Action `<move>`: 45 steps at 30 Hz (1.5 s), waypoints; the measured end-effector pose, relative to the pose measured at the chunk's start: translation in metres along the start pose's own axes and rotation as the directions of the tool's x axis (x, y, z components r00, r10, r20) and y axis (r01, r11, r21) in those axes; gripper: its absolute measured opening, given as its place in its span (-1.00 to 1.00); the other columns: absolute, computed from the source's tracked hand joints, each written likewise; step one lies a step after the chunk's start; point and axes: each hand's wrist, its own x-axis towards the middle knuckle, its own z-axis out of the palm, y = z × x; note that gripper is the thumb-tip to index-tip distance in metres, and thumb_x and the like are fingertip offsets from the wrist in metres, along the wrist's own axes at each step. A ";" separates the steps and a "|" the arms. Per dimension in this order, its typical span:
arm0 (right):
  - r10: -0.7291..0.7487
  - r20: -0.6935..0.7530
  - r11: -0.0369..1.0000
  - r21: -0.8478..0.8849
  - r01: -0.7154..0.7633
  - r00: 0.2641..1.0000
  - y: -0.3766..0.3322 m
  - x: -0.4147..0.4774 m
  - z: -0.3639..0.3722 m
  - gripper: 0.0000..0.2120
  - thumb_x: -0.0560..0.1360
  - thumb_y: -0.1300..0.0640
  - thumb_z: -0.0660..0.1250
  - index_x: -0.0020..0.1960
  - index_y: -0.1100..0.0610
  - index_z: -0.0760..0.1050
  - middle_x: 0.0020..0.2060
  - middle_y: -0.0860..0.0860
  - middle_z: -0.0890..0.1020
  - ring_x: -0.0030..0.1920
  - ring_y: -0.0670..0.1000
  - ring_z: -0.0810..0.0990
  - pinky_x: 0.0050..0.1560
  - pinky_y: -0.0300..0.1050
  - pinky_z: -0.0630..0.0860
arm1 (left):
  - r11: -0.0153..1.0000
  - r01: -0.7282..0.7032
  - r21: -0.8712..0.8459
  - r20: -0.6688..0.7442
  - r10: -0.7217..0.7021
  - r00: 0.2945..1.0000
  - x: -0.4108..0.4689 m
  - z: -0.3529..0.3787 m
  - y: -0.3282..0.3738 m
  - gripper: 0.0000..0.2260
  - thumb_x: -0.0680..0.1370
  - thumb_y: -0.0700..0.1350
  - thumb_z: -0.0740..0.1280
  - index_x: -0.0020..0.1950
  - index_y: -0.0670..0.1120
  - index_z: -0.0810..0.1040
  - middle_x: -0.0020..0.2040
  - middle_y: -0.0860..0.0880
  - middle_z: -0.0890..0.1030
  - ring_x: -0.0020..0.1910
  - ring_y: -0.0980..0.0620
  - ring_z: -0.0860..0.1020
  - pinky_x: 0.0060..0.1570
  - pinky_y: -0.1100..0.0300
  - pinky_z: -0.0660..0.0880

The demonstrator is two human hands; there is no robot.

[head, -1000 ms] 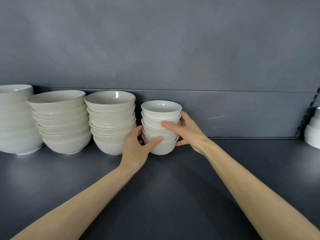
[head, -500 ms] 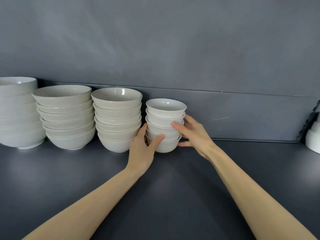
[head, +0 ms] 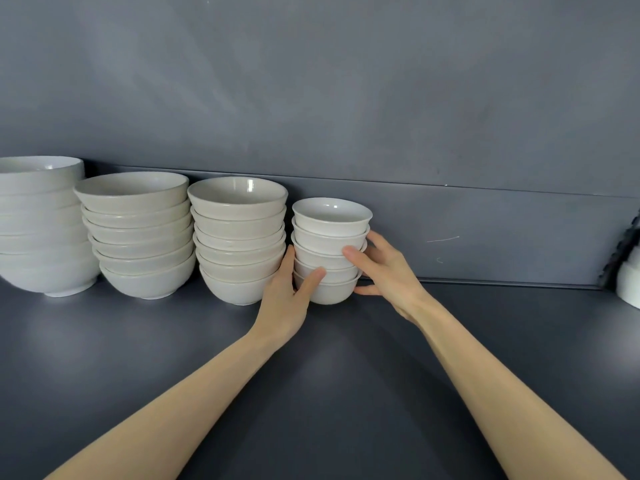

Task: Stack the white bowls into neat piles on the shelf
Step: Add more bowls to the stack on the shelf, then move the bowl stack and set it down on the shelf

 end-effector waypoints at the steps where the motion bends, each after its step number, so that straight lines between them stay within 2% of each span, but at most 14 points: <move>1: 0.000 -0.002 1.000 -0.005 0.000 1.000 0.000 0.000 0.000 -0.47 0.49 -0.02 0.37 0.42 -0.10 0.31 0.26 -0.05 0.54 0.27 0.00 0.52 -0.01 -0.03 0.63 | 1.000 0.001 0.006 0.000 -0.001 1.000 0.000 0.000 0.000 -0.44 0.57 -0.01 0.29 0.53 0.02 0.16 0.45 0.15 0.35 0.43 0.20 0.29 0.46 0.06 0.24; 6: 0.009 -0.001 1.000 -0.024 -0.009 1.000 -0.001 -0.002 0.001 -0.46 0.50 -0.03 0.36 0.44 -0.10 0.29 0.27 -0.05 0.52 0.27 0.00 0.51 0.00 -0.04 0.60 | 1.000 0.018 0.017 -0.002 -0.018 1.000 -0.001 -0.002 0.002 -0.46 0.56 0.01 0.30 0.51 0.01 0.22 0.42 0.14 0.40 0.40 0.17 0.34 0.43 0.03 0.29; 10: 0.039 -0.001 0.998 -0.044 -0.039 0.999 -0.006 -0.004 -0.001 -0.48 0.50 -0.03 0.36 0.42 -0.12 0.29 0.28 -0.05 0.52 0.27 0.03 0.51 0.09 0.02 0.57 | 0.991 0.040 0.130 -0.047 -0.034 0.998 -0.002 -0.005 0.009 -0.65 0.55 -0.04 0.32 0.31 -0.10 0.46 0.16 0.02 0.60 0.19 0.03 0.53 0.24 0.02 0.47; 13: 0.062 -0.004 0.985 -0.158 -0.062 0.998 -0.012 -0.007 -0.004 -0.41 0.49 -0.06 0.38 0.45 -0.07 0.27 0.30 -0.02 0.51 0.28 0.04 0.50 0.14 0.07 0.54 | 0.975 0.032 0.221 -0.031 -0.026 0.999 -0.004 -0.013 0.016 -0.81 0.55 -0.10 0.32 0.11 -0.15 0.52 -0.02 -0.06 0.62 0.04 -0.08 0.57 0.11 -0.04 0.52; 17: 0.056 -0.017 0.942 -0.331 -0.059 0.998 -0.023 -0.013 -0.011 -0.43 0.47 -0.07 0.40 0.42 0.00 0.33 0.26 -0.02 0.54 0.24 0.01 0.52 0.11 -0.03 0.53 | 0.914 -0.015 0.406 0.036 0.001 0.999 -0.008 -0.024 0.032 -0.82 0.55 -0.10 0.31 0.03 -0.20 0.54 -0.06 -0.14 0.63 -0.02 -0.12 0.59 0.05 -0.09 0.52; 20: 0.007 -0.026 0.856 -0.517 -0.020 1.000 -0.035 -0.023 -0.022 -0.48 0.47 -0.07 0.41 0.37 0.04 0.40 0.27 -0.02 0.53 0.26 -0.03 0.49 0.18 -0.13 0.43 | 0.837 -0.081 0.541 0.086 0.041 0.995 -0.010 -0.031 0.046 -0.80 0.56 -0.08 0.29 0.07 -0.17 0.57 -0.03 -0.10 0.66 -0.02 -0.10 0.60 0.04 -0.04 0.52; 23: -0.026 -0.033 0.743 -0.669 -0.002 0.999 -0.048 -0.039 -0.036 -0.45 0.48 -0.05 0.40 0.40 0.08 0.38 0.33 0.03 0.48 0.33 0.01 0.43 0.25 -0.16 0.35 | 0.779 -0.162 0.606 0.125 0.107 0.986 -0.013 -0.031 0.062 -0.77 0.56 -0.07 0.29 0.17 -0.11 0.57 0.06 -0.06 0.66 0.05 -0.05 0.59 0.10 0.06 0.49; 26: -0.058 -0.046 0.676 -0.737 0.006 0.997 -0.063 -0.057 -0.056 -0.45 0.50 -0.01 0.39 0.43 0.10 0.35 0.39 0.02 0.43 0.40 0.05 0.36 0.36 -0.09 0.31 | 0.697 -0.270 0.664 0.212 0.171 0.962 -0.017 -0.021 0.084 -0.75 0.57 -0.05 0.27 0.21 -0.11 0.55 0.16 -0.06 0.62 0.13 -0.08 0.56 0.11 0.07 0.46; 29: -0.090 -0.089 0.624 -0.781 -0.013 0.992 -0.079 -0.080 -0.085 -0.46 0.50 -0.01 0.38 0.43 0.09 0.35 0.37 0.05 0.44 0.37 0.07 0.40 0.29 -0.11 0.35 | 0.635 -0.354 0.687 0.280 0.219 0.935 -0.019 -0.003 0.115 -0.71 0.58 -0.01 0.26 0.27 -0.07 0.51 0.25 -0.04 0.56 0.18 -0.12 0.53 0.11 0.00 0.46; 31: -0.124 -0.122 0.590 -0.807 -0.026 0.985 -0.089 -0.098 -0.108 -0.46 0.49 -0.04 0.37 0.42 0.05 0.35 0.37 0.07 0.44 0.36 0.08 0.39 0.30 -0.05 0.38 | 0.604 -0.408 0.684 0.308 0.267 0.913 -0.022 0.014 0.138 -0.68 0.58 0.00 0.25 0.31 -0.06 0.48 0.27 -0.03 0.53 0.20 -0.11 0.51 0.10 0.03 0.46; 34: -0.180 -0.154 0.514 -0.857 -0.041 0.971 -0.104 -0.133 -0.145 -0.45 0.50 -0.04 0.36 0.43 0.06 0.33 0.41 0.07 0.40 0.41 0.10 0.32 0.37 0.01 0.32 | 0.561 -0.491 0.666 0.354 0.341 0.871 -0.031 0.046 0.174 -0.64 0.58 0.02 0.25 0.35 -0.05 0.43 0.27 -0.03 0.50 0.21 -0.09 0.47 0.08 0.06 0.43; 37: -0.237 -0.167 0.446 -0.894 -0.045 0.957 -0.117 -0.176 -0.189 -0.46 0.51 -0.02 0.36 0.43 0.06 0.33 0.41 0.05 0.38 0.40 0.10 0.34 0.37 0.01 0.31 | 0.548 -0.527 0.650 0.361 0.388 0.848 -0.052 0.087 0.208 -0.61 0.58 0.06 0.24 0.38 -0.02 0.38 0.30 0.00 0.47 0.27 -0.06 0.43 0.14 0.03 0.42; 41: -0.295 -0.176 0.399 -0.916 -0.046 0.939 -0.125 -0.236 -0.251 -0.49 0.51 0.02 0.37 0.42 0.09 0.35 0.40 -0.01 0.38 0.39 0.05 0.35 0.23 -0.19 0.26 | 0.581 -0.525 0.621 0.346 0.398 0.850 -0.091 0.147 0.246 -0.56 0.57 0.10 0.23 0.42 0.02 0.32 0.34 0.05 0.42 0.32 0.00 0.37 0.17 -0.01 0.40; 45: -0.291 -0.211 0.378 -0.921 -0.090 0.933 -0.121 -0.285 -0.305 -0.49 0.52 0.00 0.35 0.42 0.09 0.35 0.36 0.02 0.41 0.30 0.12 0.42 0.29 0.03 0.37 | 0.615 -0.523 0.590 0.373 0.367 0.852 -0.126 0.204 0.270 -0.54 0.58 0.12 0.21 0.45 0.03 0.27 0.39 0.06 0.37 0.36 -0.01 0.33 0.22 0.00 0.37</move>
